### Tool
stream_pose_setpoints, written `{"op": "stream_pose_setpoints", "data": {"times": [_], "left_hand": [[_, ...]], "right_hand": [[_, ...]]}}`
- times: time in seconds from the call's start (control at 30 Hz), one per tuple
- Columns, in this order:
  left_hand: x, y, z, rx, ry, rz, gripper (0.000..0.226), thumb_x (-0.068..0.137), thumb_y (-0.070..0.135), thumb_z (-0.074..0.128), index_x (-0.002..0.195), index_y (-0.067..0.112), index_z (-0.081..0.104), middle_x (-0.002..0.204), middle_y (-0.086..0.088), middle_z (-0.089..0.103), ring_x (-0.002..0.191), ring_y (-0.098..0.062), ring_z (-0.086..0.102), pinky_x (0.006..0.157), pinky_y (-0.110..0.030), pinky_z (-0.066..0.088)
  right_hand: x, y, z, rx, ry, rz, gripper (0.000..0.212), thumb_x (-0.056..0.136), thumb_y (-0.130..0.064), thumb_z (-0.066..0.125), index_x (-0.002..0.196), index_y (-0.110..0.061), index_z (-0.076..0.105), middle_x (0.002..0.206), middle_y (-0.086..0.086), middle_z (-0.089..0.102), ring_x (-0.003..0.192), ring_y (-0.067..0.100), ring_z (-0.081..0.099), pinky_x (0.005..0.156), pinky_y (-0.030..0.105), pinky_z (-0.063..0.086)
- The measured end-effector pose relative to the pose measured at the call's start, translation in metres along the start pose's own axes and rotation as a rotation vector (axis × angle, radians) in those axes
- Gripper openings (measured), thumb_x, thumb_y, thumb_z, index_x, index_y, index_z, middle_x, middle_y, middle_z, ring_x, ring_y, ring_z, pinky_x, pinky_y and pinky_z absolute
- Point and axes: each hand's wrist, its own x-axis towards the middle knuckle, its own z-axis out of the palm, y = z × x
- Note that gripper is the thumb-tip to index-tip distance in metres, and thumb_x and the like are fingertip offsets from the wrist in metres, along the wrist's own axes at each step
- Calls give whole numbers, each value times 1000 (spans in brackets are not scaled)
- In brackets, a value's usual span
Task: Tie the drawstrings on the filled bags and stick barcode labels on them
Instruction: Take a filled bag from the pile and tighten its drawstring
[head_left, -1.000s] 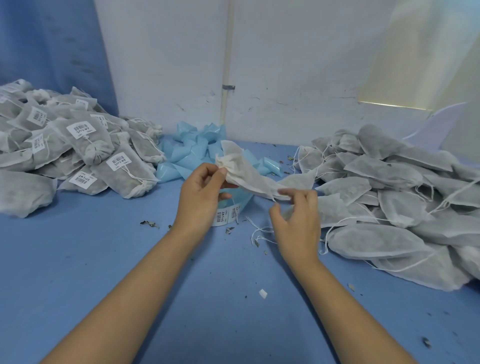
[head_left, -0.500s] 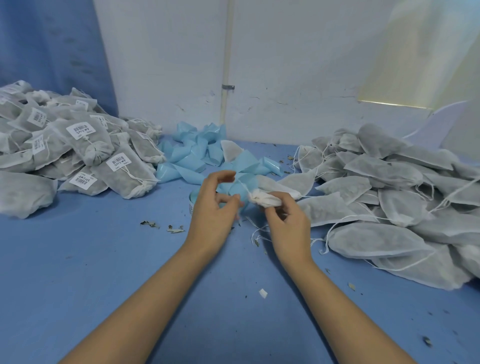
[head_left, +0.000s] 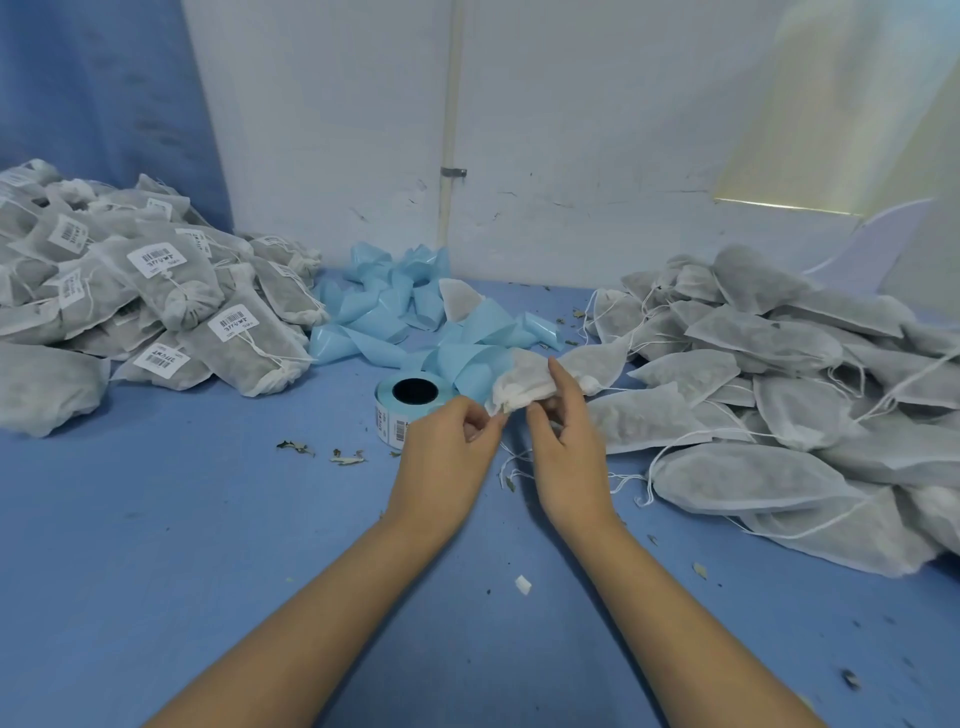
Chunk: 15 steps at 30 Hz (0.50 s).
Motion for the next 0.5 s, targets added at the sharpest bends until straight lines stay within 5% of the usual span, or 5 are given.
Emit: {"op": "stream_pose_setpoints", "data": {"times": [0.17, 0.27, 0.33, 0.5], "left_hand": [[-2, 8, 3, -530, -168, -307, 19, 96, 6, 47, 90, 9, 64, 53, 1, 55, 42, -8, 46, 42, -19, 37], [-2, 11, 2, -714, -216, -377, 21, 95, 0, 42, 98, 7, 61, 50, 0, 51, 38, -10, 44, 38, -20, 33], [-3, 13, 2, -757, -241, -397, 22, 94, -2, 41, 96, 10, 60, 49, -1, 49, 37, -12, 43, 38, -21, 32], [-3, 13, 2, -728, -264, -342, 30, 94, -3, 40, 101, 19, 59, 48, 0, 48, 39, -12, 43, 43, -24, 33]], "right_hand": [[-1, -3, 3, 35, 18, 62, 51, 96, -21, 53, 141, -18, 29, 100, -1, 65, 79, -12, 57, 67, 5, 40], [-1, -7, 6, 52, 69, 165, 14, 92, -27, 59, 98, -16, 51, 81, 0, 66, 75, 9, 62, 66, 21, 42], [-3, -9, 7, 108, 24, 218, 18, 92, -20, 57, 75, -14, 61, 69, -1, 65, 68, 15, 58, 64, 26, 43], [-7, -19, 7, 536, -132, 289, 20, 88, -1, 52, 75, 12, 60, 51, 16, 51, 40, 25, 48, 43, 25, 42]]}}
